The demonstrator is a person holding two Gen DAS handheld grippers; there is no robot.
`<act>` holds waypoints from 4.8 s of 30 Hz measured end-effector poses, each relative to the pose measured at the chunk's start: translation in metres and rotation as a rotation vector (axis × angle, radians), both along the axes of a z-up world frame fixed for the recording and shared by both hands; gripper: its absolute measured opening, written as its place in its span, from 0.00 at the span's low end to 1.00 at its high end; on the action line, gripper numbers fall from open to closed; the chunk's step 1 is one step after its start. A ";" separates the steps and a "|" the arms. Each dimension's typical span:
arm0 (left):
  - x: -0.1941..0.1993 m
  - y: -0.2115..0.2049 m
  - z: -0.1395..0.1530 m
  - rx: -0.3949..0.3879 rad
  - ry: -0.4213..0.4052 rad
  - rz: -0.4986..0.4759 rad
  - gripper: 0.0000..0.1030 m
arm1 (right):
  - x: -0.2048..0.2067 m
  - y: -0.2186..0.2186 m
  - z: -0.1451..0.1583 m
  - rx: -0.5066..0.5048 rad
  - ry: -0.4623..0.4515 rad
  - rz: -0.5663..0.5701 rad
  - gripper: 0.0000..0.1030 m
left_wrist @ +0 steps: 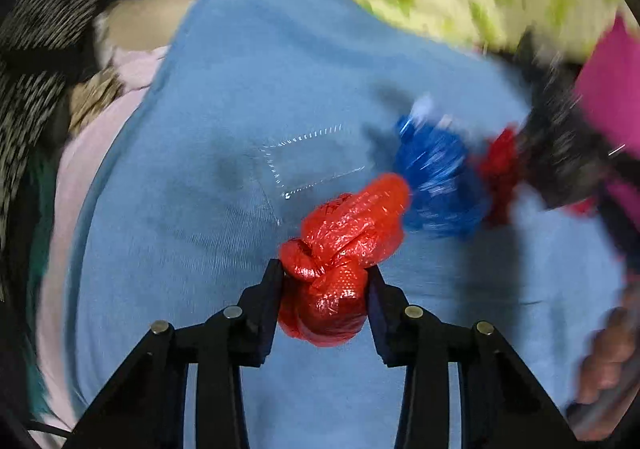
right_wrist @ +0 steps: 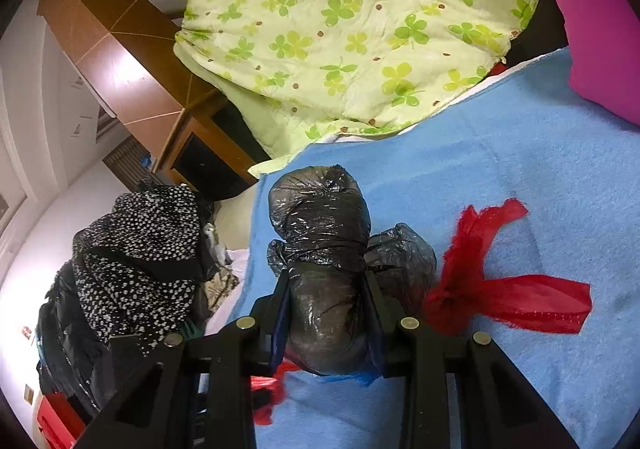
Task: Collect trash
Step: 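Grasp the black bag with the right tool while the left grasps the red bag, then carry the black and red bags to the red basket and release both, then bring both tools back over the blue bag and tissue on the blanket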
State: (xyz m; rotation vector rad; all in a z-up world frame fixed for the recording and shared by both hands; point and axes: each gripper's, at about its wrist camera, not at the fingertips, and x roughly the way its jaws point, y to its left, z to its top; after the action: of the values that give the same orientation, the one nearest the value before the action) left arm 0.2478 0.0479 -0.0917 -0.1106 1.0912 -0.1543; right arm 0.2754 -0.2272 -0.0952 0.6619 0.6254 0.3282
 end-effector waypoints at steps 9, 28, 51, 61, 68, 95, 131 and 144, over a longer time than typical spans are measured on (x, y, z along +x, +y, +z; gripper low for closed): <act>-0.135 0.033 0.061 -0.209 -0.045 0.089 0.40 | -0.099 0.016 0.049 0.077 -0.104 -0.023 0.34; -0.267 -0.093 0.154 -0.215 -0.173 -0.188 0.40 | -0.325 -0.089 0.144 0.094 -0.266 -0.249 0.34; -0.328 -0.226 0.166 -0.236 -0.186 -0.472 0.40 | -0.492 -0.215 0.132 0.097 -0.265 -0.606 0.34; -0.365 -0.324 0.141 -0.286 -0.120 -0.742 0.40 | -0.611 -0.255 0.127 -0.007 -0.182 -0.848 0.34; -0.392 -0.386 0.098 -0.199 -0.026 -0.904 0.40 | -0.633 -0.273 0.091 0.014 -0.049 -0.901 0.34; -0.399 -0.480 -0.008 -0.054 0.232 -1.000 0.45 | -0.658 -0.310 -0.034 0.199 0.246 -0.985 0.36; -0.244 -0.144 0.136 -0.207 -0.230 -0.286 0.65 | -0.408 -0.157 0.109 0.065 -0.166 -0.315 0.79; -0.229 0.019 0.144 -0.104 -0.288 0.037 0.65 | -0.213 -0.013 0.105 0.120 -0.154 -0.022 0.79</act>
State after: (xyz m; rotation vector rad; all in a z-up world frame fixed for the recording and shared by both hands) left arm 0.0192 0.0668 0.0520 -0.1953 0.7937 -0.1875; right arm 0.0624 -0.2402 0.0093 0.7504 0.4538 0.3950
